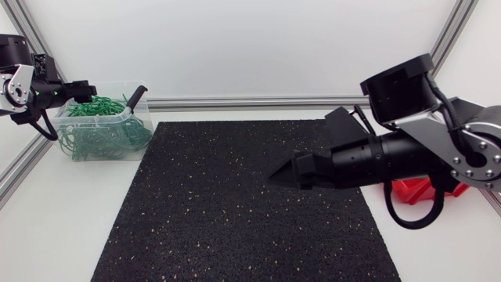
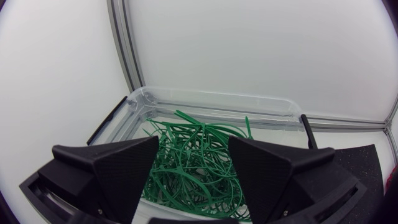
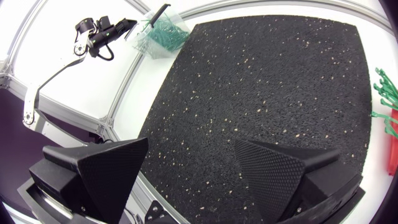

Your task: Take a green cable tie from the red box, thread the tail through the head to close it, then place it in the transparent bin on the left.

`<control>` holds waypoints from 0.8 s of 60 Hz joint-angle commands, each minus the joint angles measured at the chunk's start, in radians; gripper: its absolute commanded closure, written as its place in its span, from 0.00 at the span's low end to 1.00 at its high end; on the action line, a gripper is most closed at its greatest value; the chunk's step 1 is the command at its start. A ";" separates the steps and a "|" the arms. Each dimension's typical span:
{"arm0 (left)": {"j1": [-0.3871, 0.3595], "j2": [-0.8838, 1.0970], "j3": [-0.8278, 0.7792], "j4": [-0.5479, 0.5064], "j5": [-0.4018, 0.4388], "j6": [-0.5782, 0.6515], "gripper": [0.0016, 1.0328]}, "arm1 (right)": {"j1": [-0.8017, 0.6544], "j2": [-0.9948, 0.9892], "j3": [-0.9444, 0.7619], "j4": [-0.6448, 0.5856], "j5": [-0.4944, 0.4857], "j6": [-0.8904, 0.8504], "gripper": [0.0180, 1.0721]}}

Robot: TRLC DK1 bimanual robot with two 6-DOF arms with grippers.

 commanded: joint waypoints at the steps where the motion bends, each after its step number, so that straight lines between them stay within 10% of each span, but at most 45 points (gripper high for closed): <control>1: -0.012 -0.133 -0.067 -0.008 -0.008 0.011 0.03 | -0.042 -0.061 -0.022 -0.024 0.037 -0.038 0.03; 48: -0.217 -1.272 -0.725 -0.240 -0.025 0.027 0.04 | -0.332 -0.788 -0.370 0.030 0.500 -0.414 0.03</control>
